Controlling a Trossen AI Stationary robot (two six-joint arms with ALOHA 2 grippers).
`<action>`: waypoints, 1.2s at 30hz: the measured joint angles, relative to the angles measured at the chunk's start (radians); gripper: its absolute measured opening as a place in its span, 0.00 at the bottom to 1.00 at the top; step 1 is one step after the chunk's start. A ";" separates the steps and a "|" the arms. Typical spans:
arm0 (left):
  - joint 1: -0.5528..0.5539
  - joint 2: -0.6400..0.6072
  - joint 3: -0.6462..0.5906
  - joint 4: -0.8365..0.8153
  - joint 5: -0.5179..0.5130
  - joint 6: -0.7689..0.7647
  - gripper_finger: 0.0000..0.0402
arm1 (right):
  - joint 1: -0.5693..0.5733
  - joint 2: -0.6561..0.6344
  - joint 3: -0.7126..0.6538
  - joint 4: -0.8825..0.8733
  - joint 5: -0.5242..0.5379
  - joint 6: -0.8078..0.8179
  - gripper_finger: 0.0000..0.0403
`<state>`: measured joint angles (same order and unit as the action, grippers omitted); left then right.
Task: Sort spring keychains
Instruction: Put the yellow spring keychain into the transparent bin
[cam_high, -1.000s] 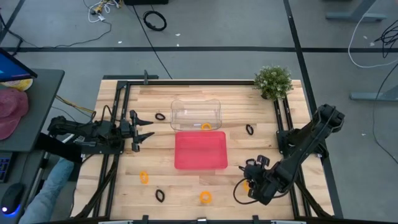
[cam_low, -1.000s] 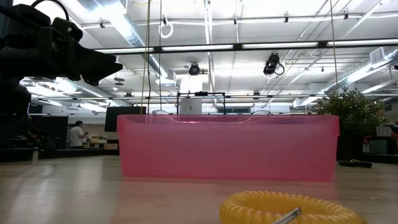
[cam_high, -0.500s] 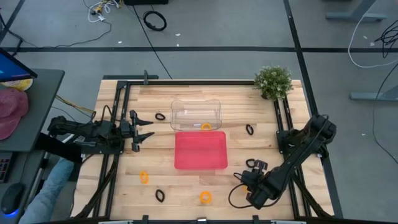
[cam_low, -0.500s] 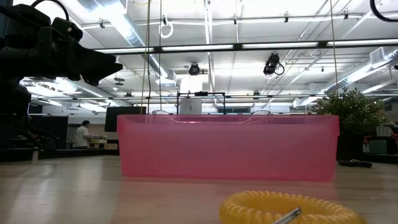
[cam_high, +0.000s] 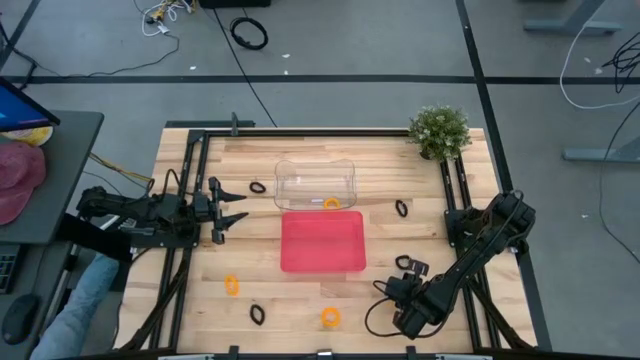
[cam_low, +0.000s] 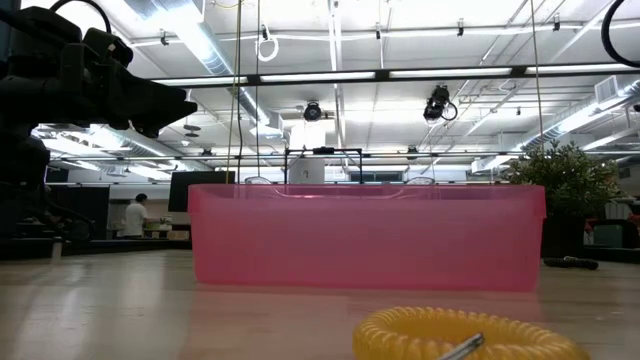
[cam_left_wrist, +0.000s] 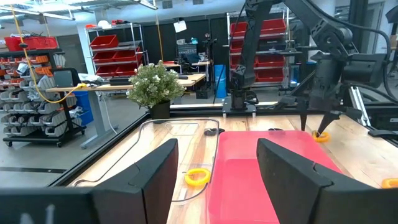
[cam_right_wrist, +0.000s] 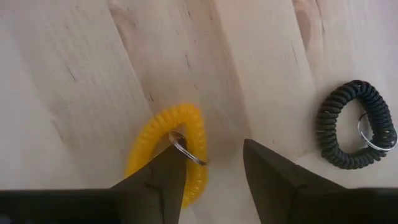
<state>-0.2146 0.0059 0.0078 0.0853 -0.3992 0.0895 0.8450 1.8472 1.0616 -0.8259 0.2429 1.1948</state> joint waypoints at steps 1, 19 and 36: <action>0.000 0.000 0.000 0.000 0.000 0.000 0.55 | 0.000 0.000 0.000 0.001 -0.002 0.003 0.40; 0.000 0.000 0.000 0.000 0.000 0.000 0.55 | -0.018 -0.021 -0.005 -0.003 -0.087 -0.050 0.02; 0.000 0.000 0.000 0.000 0.000 0.000 0.55 | -0.009 -0.395 -0.006 0.007 0.397 -0.258 0.02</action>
<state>-0.2145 0.0062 0.0079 0.0856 -0.3992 0.0894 0.8357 1.4517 1.0554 -0.8185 0.6397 0.9364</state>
